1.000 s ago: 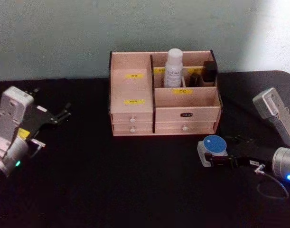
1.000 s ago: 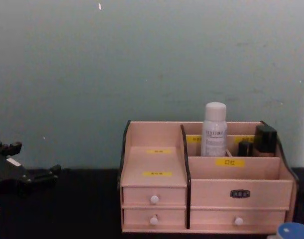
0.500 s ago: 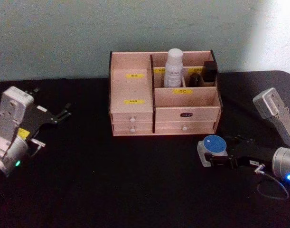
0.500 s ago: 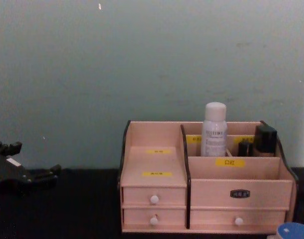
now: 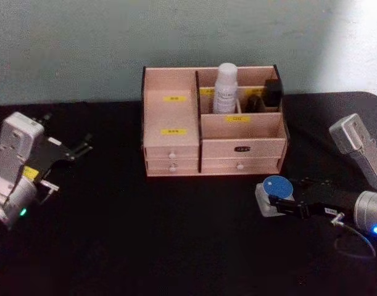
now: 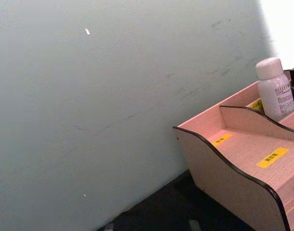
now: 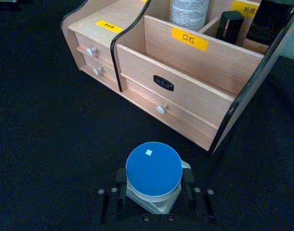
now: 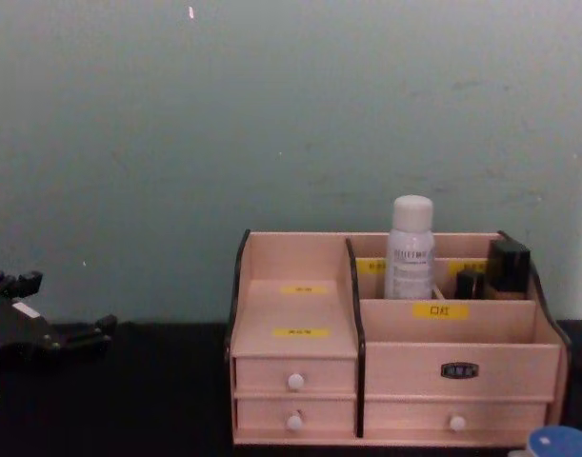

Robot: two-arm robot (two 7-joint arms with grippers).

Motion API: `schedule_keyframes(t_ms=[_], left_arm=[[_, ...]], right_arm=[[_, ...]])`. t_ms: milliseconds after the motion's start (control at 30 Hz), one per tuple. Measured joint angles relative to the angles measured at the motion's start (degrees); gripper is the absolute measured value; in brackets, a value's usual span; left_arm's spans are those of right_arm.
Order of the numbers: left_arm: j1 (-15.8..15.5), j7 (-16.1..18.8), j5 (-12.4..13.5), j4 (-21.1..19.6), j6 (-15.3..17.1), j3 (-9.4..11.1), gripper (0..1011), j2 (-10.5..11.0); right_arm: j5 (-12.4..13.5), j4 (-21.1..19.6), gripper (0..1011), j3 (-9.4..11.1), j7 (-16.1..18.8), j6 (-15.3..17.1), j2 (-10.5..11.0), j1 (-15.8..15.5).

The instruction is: Pick up the facial cleanser and watermelon frost from the table and place them into the tiered storage box.

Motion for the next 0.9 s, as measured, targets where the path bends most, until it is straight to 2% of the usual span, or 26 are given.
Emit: schedule_keyframes(t_ms=[100,767,900], left_arm=[[0.0,0.0,0.01,0.0,0.0,0.0,1001,0.0],[0.0,0.0,0.0,0.0,0.0,0.0,1001,0.0],[0.0,0.0,0.0,0.0,0.0,0.0,1001,0.0]], right_arm=[[0.01,0.0,686,0.0,0.0,0.0,0.0,0.0],[0.07,0.01,685,0.0,0.0,0.01,0.0,0.0],[0.07,0.03,685,0.01,0.77,-0.98,0.18,-0.09]])
